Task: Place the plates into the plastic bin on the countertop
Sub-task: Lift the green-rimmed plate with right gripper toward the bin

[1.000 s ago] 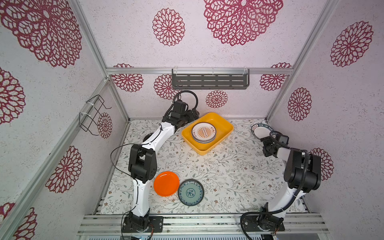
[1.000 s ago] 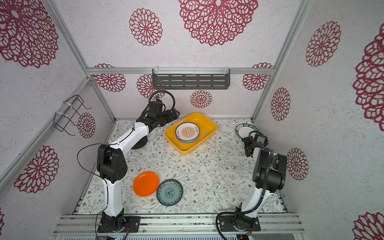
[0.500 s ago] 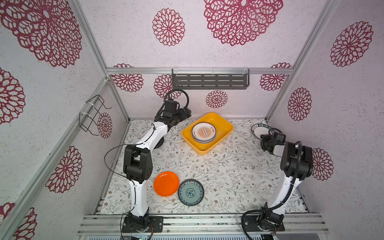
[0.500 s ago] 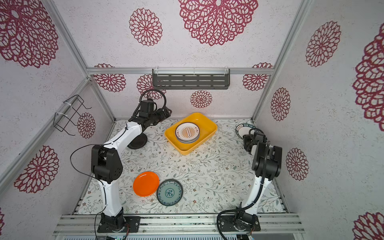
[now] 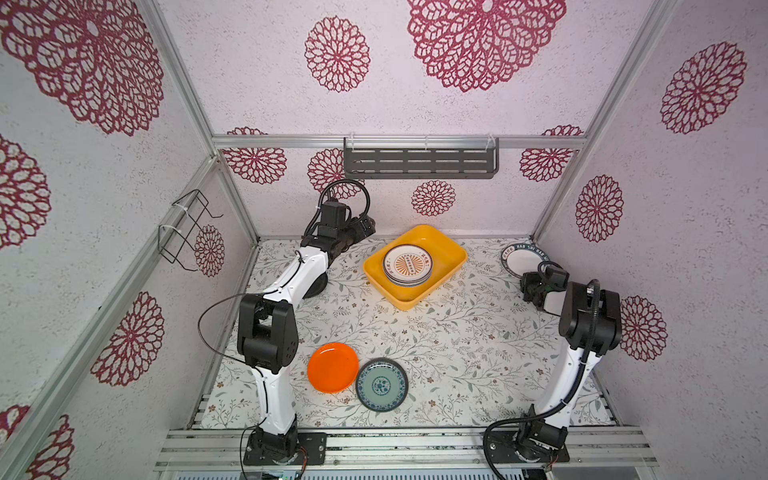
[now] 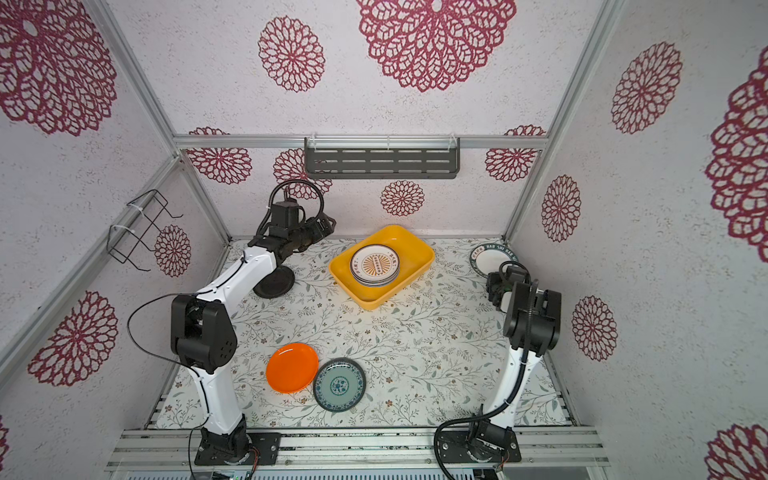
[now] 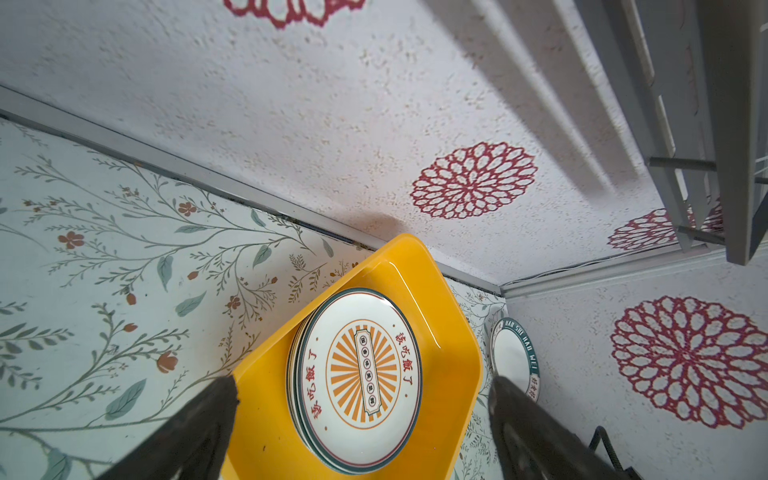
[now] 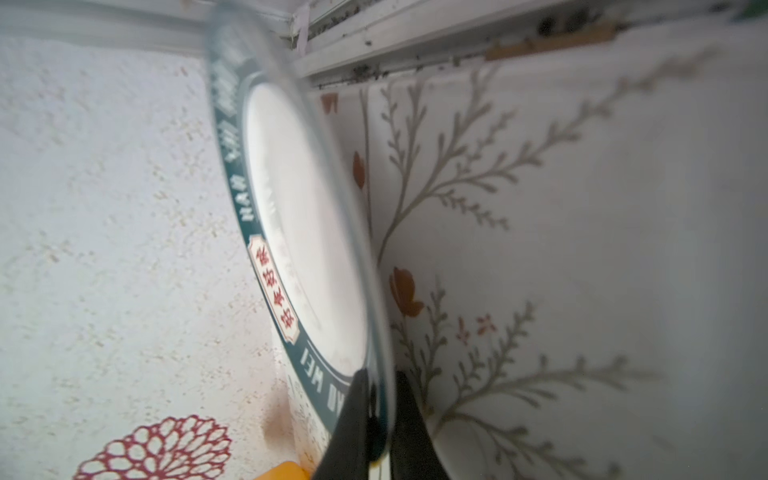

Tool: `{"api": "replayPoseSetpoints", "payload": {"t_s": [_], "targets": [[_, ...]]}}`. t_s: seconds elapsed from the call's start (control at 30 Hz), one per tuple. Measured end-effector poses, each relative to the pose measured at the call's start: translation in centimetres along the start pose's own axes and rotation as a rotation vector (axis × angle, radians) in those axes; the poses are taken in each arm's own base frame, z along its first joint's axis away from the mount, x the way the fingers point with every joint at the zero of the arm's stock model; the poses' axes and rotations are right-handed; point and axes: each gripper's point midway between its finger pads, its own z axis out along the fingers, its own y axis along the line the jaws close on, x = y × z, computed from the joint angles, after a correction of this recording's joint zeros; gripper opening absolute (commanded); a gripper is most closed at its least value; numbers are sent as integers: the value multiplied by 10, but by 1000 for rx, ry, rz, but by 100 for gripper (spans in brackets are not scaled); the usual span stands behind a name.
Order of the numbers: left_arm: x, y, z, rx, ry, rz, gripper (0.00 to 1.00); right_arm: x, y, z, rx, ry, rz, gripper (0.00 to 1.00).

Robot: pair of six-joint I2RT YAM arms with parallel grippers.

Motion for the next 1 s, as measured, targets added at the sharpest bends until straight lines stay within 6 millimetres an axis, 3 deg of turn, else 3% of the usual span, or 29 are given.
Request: {"api": "replayPoseSetpoints", "payload": {"t_s": [0.13,0.33,0.57,0.73,0.9,1.0], "targets": [[-2,-2,-1,11,-2,0,97,1,0,-1,-19,-1,16,1],[-2,-7,-2,36,1,3,97,3,0,-4,-25,2,3,0],[0,-15,-2,76,19,-4,97,14,2,-28,-17,28,-43,0],[1,-17,-1,107,7,-35,97,27,19,-55,-63,82,-94,0],[25,-11,1,97,50,-75,97,47,44,-91,-149,166,-153,0],[39,-18,-2,102,73,-81,97,61,55,-115,-189,222,-207,0]]}}
